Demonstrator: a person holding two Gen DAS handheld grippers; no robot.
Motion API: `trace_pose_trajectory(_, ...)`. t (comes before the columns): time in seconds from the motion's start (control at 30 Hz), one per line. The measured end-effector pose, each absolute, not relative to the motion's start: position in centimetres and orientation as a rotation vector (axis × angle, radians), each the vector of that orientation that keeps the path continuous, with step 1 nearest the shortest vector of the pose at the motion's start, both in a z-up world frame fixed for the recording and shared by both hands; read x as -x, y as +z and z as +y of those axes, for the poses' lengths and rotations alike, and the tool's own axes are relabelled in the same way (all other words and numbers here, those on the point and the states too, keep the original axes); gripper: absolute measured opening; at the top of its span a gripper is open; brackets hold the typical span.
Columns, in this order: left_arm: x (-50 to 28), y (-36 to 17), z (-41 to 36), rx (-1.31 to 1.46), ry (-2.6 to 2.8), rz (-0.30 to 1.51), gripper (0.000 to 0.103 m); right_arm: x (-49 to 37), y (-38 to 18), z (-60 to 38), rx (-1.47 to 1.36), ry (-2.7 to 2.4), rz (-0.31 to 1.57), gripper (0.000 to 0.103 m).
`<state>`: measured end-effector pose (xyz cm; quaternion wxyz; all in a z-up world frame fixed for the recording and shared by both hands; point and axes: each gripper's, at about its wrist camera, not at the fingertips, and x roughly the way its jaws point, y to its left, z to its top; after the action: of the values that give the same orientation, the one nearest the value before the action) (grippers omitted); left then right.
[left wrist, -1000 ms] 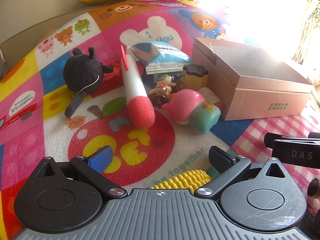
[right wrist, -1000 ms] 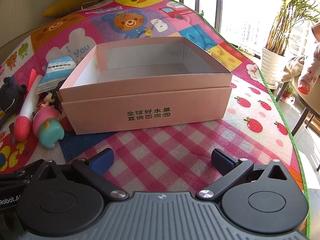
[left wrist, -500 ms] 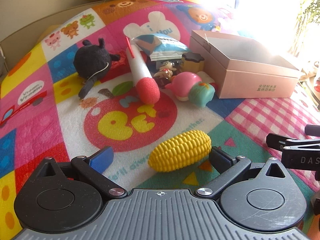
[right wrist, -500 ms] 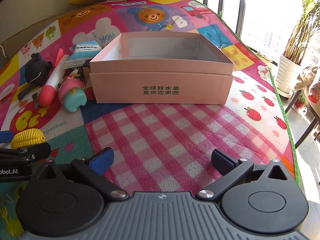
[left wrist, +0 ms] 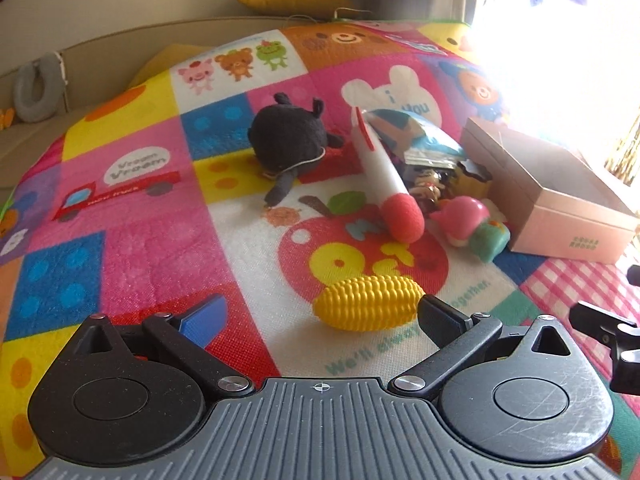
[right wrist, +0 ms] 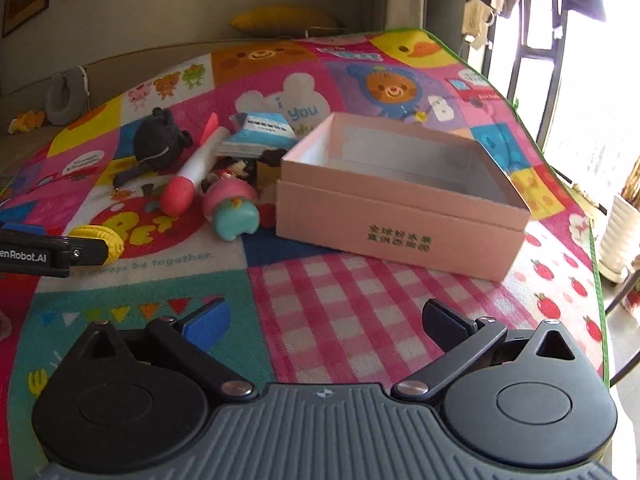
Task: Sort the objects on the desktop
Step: 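Move the left tool toward the yellow corn toy while the right tool moves toward the pink pig figure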
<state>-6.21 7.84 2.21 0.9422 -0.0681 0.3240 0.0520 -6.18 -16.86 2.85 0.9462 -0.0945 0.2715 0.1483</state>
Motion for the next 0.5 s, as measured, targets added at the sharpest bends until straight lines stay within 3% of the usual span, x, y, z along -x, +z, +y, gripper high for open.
trace_pose_trajectory(0.1,6.4,2.8,8.7,0.147,0.09,0.637,0.103,5.5,4.1,-13.3,0.311,0.394,0.45,0.069)
trace_pose_trajectory(0.5,8.5,2.6,8.2,0.084,-0.056,0.68,0.103,-1.0,2.1,-6.0,0.436,0.429,0.498,0.041)
